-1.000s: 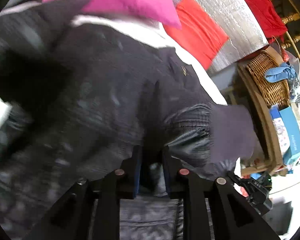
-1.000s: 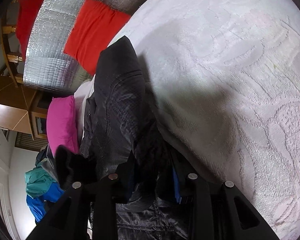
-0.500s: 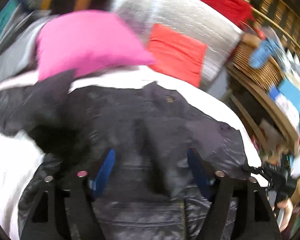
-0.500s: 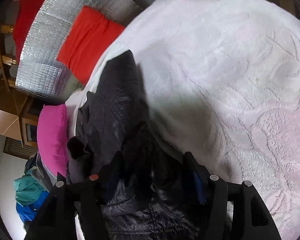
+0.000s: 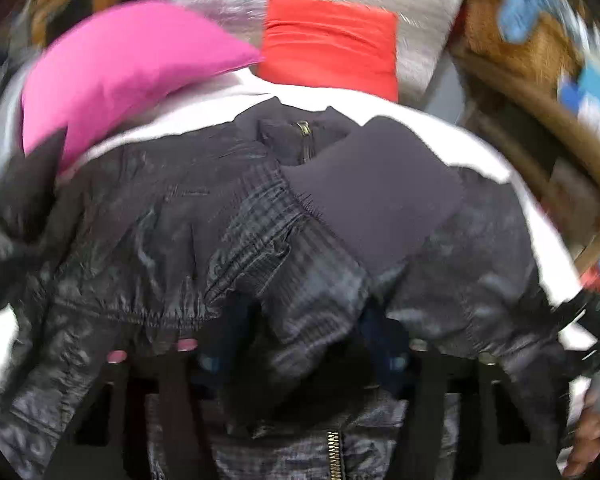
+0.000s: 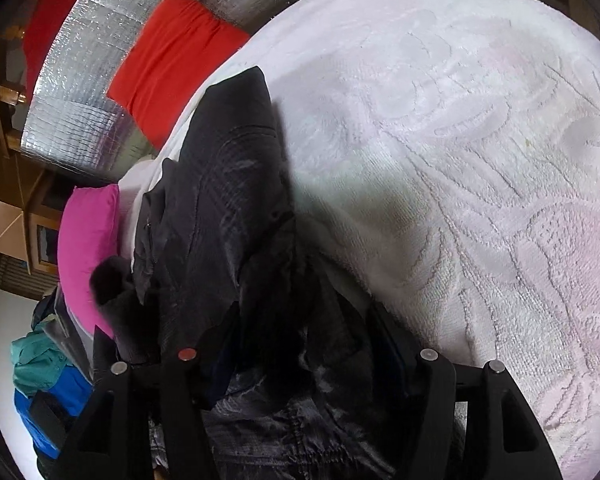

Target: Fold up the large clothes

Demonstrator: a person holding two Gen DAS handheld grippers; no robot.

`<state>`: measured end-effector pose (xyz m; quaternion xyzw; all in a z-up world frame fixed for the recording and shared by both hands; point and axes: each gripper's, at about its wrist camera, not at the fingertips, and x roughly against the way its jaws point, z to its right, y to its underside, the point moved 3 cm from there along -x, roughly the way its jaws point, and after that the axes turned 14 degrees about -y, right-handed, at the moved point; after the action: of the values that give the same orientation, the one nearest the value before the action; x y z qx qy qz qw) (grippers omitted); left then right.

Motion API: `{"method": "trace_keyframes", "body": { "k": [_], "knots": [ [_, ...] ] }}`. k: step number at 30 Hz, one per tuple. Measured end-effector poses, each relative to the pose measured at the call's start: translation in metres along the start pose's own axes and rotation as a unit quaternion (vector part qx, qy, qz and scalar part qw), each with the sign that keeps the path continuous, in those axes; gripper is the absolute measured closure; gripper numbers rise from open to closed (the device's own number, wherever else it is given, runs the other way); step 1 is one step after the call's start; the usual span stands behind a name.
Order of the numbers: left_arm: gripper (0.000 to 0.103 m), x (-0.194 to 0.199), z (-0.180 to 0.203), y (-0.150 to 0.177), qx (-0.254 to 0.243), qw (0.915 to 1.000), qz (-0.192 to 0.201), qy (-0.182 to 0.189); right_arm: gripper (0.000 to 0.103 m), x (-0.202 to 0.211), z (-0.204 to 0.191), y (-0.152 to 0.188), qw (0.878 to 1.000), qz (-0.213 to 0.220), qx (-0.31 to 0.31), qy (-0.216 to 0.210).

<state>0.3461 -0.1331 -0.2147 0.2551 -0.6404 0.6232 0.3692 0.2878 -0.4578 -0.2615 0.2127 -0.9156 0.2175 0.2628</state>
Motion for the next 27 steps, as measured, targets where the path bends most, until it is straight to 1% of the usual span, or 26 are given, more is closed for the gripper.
{"method": "trace_keyframes", "body": {
  "k": [1,3,4,7,9,11,13,14,16,17,19,20,22,23,25,27],
  "knots": [
    [0.053,0.002,-0.008,-0.002,0.018,0.9998,0.0,0.011,0.038,0.0,0.001,0.0,1.0,-0.001,-0.002,-0.001],
    [0.053,0.006,-0.029,-0.008,0.052,0.9985,0.0,0.016,0.038,0.001,0.001,0.001,1.0,-0.001,-0.004,-0.001],
    [0.053,0.008,-0.043,-0.011,0.071,0.9972,-0.007,0.022,0.038,0.002,0.001,0.001,1.0,-0.001,-0.005,-0.001],
    [0.053,0.015,-0.072,-0.012,0.101,0.9943,-0.017,0.031,0.038,0.004,0.002,0.002,1.0,-0.002,-0.009,-0.002],
    [0.053,0.018,-0.089,-0.013,0.109,0.9937,-0.015,0.022,0.038,0.004,0.002,0.002,1.0,-0.002,-0.014,-0.002],
    [0.053,0.025,-0.109,-0.01,0.109,0.994,-0.012,0.005,0.038,0.005,0.003,0.002,1.0,-0.002,-0.019,-0.002],
    [0.05,0.032,-0.125,-0.007,0.103,0.9946,-0.014,0.0,0.038,0.008,0.004,0.002,1.0,-0.001,-0.022,-0.001],
    [0.049,0.037,-0.136,-0.006,0.103,0.9945,-0.015,0.008,0.038,0.013,0.004,0.002,1.0,0.004,-0.023,0.002],
    [0.047,0.052,-0.158,-0.003,0.11,0.9937,0.0,0.018,0.037,0.02,0.001,0.003,1.0,0.018,-0.018,0.01],
    [0.042,0.061,-0.174,-0.003,0.116,0.993,0.012,0.016,0.037,0.027,-0.003,0.003,0.999,0.034,-0.009,0.017],
    [0.037,0.072,-0.198,-0.001,0.132,0.9908,0.032,0.006,0.037,0.038,-0.012,0.004,0.998,0.063,0.009,0.027],
    [0.036,0.079,-0.22,0.001,0.149,0.9879,0.042,-0.009,0.037,0.047,-0.023,0.005,0.995,0.091,0.031,0.034],
    [0.034,0.083,-0.25,0.006,0.176,0.983,0.045,-0.026,0.037,0.057,-0.042,0.009,0.989,0.12,0.074,0.038],
    [0.034,0.081,-0.273,0.009,0.205,0.9774,0.041,-0.033,0.037,0.06,-0.051,0.011,0.986,0.131,0.093,0.041],
    [0.033,0.075,-0.304,0.013,0.249,0.967,0.03,-0.045,0.037,0.062,-0.065,0.017,0.98,0.151,0.12,0.043],
    [0.032,0.064,-0.336,0.021,0.303,0.9514,0.017,-0.051,0.037,0.056,-0.075,0.022,0.981,0.144,0.132,0.009]
  ]
}}
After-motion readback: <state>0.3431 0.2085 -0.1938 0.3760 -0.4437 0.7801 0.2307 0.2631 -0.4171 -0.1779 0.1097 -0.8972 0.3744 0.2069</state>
